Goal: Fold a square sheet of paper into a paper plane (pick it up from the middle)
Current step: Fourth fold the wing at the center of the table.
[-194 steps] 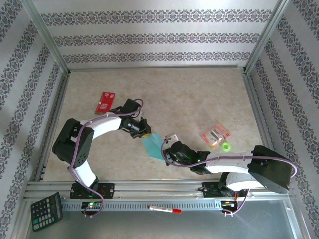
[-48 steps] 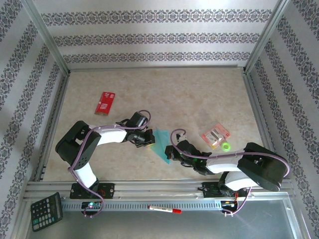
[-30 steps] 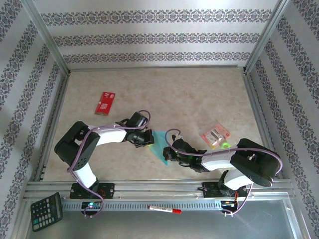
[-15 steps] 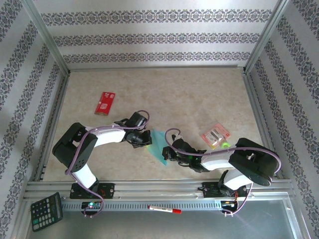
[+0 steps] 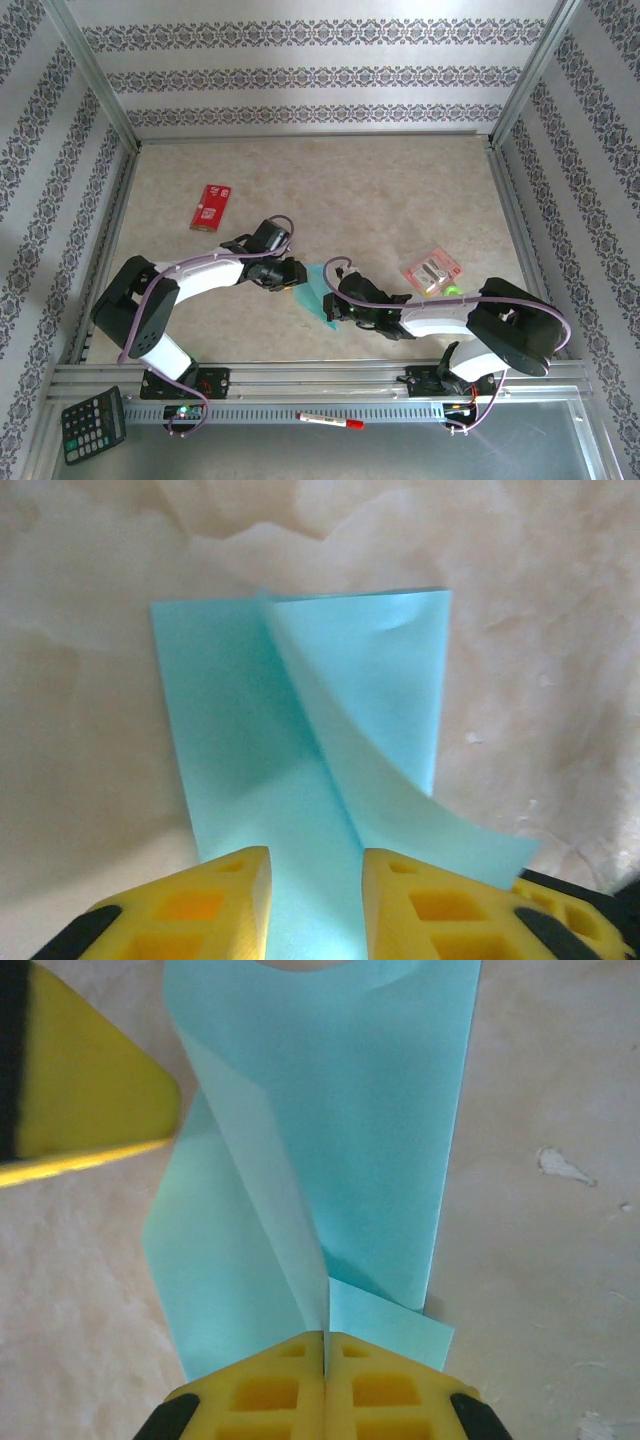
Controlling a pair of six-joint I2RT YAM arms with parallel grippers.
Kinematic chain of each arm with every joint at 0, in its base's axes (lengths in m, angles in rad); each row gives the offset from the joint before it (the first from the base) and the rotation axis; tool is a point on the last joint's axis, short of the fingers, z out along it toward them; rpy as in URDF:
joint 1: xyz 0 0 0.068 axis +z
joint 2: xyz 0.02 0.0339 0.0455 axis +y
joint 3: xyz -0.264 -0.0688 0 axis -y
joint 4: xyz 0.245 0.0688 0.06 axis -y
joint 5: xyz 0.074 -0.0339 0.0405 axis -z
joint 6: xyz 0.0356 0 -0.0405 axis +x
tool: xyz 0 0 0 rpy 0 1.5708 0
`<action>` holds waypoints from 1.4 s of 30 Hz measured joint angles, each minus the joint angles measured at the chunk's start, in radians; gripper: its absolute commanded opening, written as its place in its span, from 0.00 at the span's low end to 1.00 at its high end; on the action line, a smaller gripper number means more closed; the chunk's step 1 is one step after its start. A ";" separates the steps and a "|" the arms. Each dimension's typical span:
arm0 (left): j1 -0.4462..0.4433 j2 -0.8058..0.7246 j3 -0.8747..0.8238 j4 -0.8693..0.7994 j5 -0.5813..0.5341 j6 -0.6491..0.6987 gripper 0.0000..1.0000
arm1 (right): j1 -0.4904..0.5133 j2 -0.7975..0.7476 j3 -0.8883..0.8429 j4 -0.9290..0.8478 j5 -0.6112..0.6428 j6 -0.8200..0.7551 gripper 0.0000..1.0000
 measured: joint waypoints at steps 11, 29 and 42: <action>-0.001 -0.045 -0.093 0.005 0.039 -0.048 0.06 | 0.031 -0.034 0.085 -0.171 0.038 -0.109 0.01; -0.001 0.029 -0.124 0.100 0.050 -0.063 0.00 | 0.178 0.079 0.217 -0.310 0.173 -0.210 0.05; -0.001 0.013 -0.159 0.157 0.048 -0.084 0.00 | 0.192 0.098 0.202 -0.256 0.172 -0.151 0.07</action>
